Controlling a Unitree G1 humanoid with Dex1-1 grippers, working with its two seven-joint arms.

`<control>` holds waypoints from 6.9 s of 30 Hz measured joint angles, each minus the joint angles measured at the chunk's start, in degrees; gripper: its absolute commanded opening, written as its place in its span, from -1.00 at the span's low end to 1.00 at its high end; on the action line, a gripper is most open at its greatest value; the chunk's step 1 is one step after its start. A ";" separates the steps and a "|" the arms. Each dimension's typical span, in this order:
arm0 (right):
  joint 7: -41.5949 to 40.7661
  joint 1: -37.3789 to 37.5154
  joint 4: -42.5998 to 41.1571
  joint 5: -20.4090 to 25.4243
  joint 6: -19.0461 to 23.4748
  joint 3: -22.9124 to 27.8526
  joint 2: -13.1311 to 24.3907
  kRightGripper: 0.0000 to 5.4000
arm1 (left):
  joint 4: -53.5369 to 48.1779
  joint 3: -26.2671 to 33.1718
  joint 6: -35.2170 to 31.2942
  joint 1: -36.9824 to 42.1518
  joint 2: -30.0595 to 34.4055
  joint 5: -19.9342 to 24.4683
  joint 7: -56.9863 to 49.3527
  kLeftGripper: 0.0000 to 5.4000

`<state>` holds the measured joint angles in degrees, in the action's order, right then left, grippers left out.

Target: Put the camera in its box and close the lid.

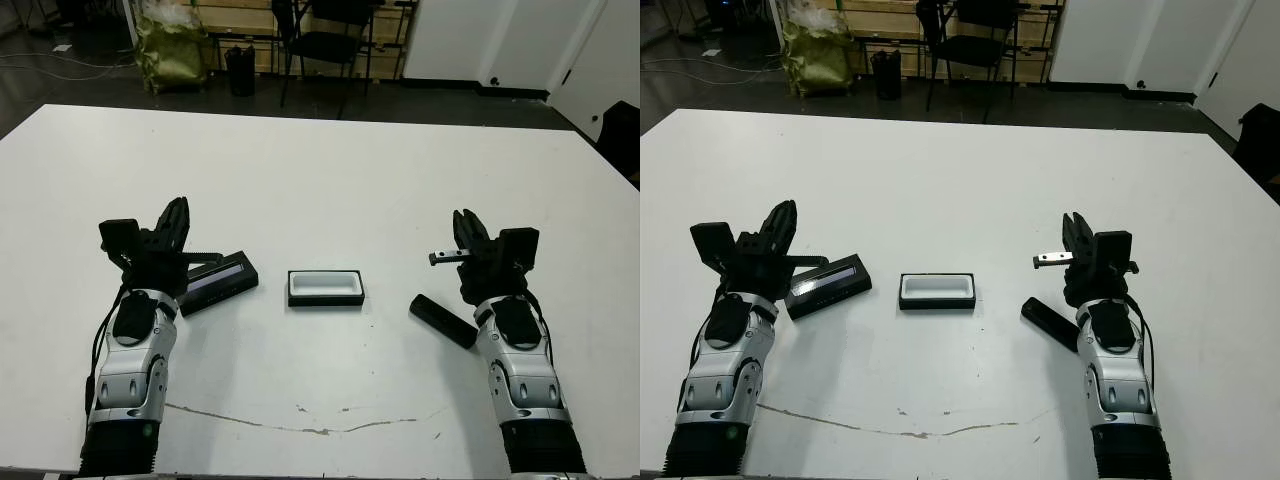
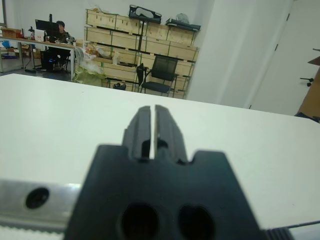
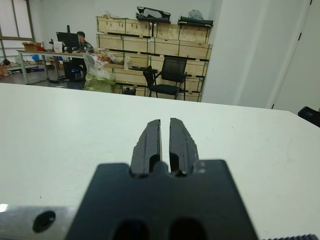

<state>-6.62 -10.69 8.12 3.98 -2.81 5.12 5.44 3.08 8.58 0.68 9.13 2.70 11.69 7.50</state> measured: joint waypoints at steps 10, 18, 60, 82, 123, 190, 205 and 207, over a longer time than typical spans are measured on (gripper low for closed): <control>-0.03 0.10 -0.45 -0.39 0.33 -0.06 0.03 -0.99 | -0.10 -0.20 -0.17 -0.04 -0.09 -0.04 -0.42 -1.00; -5.40 0.27 0.98 1.00 -4.21 0.13 2.90 -0.99 | -0.04 -0.06 -0.04 -0.08 -0.07 0.03 -0.34 -1.00; -52.54 14.32 -12.45 26.05 13.39 6.31 28.36 1.00 | -0.07 -0.03 -0.22 -0.20 -0.23 0.05 -0.89 -1.00; -51.41 18.12 -13.15 26.46 16.58 4.06 28.09 1.00 | -0.04 -0.37 -0.30 -0.23 -0.33 -0.83 -1.50 -1.00; -48.62 14.05 -11.30 21.57 27.48 -0.38 30.57 1.00 | -0.29 -0.36 -0.78 -0.22 -0.34 -0.93 -1.78 -1.00; -45.34 12.96 -1.75 12.95 13.38 -4.46 26.58 -0.75 | -0.43 -0.30 -0.17 -0.29 -0.45 -1.41 -2.53 -1.00; -44.87 6.49 4.28 14.13 10.14 -1.09 25.82 -0.75 | -0.45 -0.40 -0.35 -0.31 -0.43 -1.80 -2.87 -1.00; -46.54 2.40 5.98 15.46 11.07 -0.76 25.94 -0.75 | -0.43 -0.47 -0.27 -0.34 -0.43 -1.94 -2.92 -1.00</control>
<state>-53.16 -8.29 14.10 19.44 8.26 4.36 31.38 2.66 8.10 0.42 8.79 2.27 9.76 4.58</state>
